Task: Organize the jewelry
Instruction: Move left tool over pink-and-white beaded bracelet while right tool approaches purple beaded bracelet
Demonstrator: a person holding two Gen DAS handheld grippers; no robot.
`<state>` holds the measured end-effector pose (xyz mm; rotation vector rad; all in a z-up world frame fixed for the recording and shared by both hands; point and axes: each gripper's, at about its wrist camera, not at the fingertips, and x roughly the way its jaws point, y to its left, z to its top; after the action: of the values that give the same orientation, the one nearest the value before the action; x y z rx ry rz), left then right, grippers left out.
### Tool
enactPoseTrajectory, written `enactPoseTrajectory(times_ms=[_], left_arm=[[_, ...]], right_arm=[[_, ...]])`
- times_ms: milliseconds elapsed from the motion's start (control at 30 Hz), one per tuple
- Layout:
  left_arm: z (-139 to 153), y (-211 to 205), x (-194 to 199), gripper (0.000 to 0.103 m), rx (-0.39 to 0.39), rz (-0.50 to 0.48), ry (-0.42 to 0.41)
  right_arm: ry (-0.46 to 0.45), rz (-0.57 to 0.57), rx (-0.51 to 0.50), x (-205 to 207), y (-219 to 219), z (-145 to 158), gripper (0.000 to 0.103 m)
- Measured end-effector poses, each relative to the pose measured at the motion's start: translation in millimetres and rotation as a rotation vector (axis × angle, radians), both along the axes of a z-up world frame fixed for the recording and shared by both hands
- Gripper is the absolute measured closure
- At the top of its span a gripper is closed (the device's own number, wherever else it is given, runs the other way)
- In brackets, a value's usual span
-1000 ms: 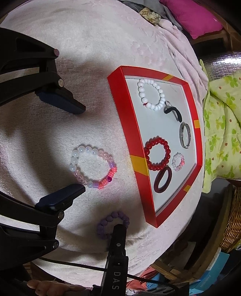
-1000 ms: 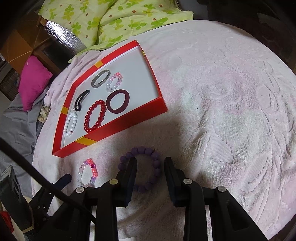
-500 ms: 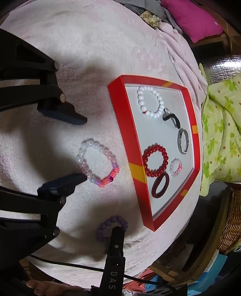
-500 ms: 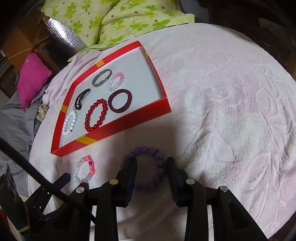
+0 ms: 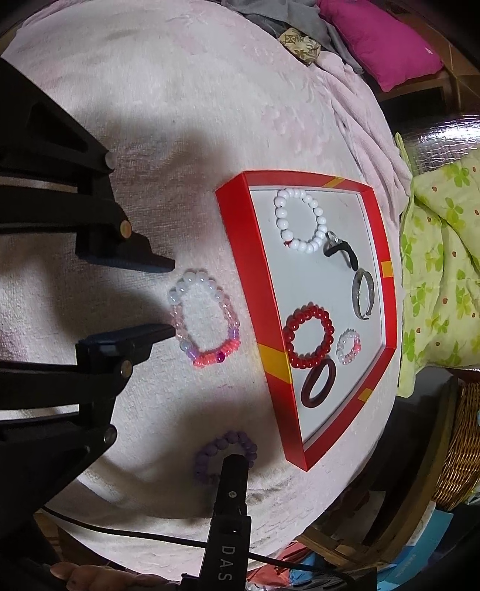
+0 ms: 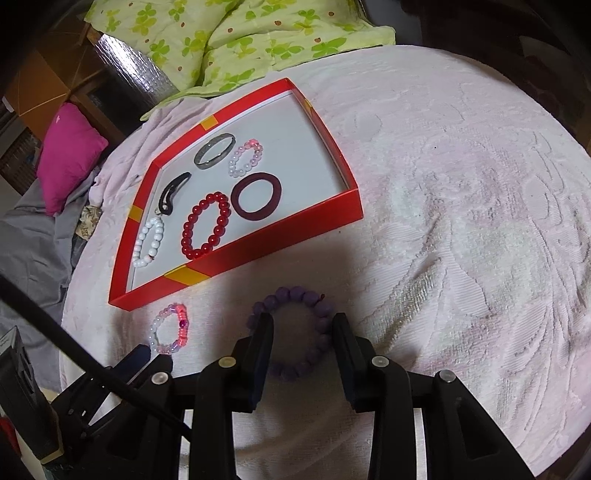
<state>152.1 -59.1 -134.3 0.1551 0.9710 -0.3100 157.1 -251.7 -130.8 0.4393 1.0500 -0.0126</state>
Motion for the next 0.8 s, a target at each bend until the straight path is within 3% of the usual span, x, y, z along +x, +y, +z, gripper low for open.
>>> enactPoseTrajectory(times_ms=[200,800], left_arm=[[-0.3,8.6,1.1,0.084,0.003,0.015,0.001],[-0.1,36.2,1.5,0.086,-0.001,0.052,0.008]], right_arm=[[0.006,-0.008,-0.004,1.1,2.2,-0.7,0.067],[0.008,-0.027,-0.021,4.5,7.6,-1.9,0.066]])
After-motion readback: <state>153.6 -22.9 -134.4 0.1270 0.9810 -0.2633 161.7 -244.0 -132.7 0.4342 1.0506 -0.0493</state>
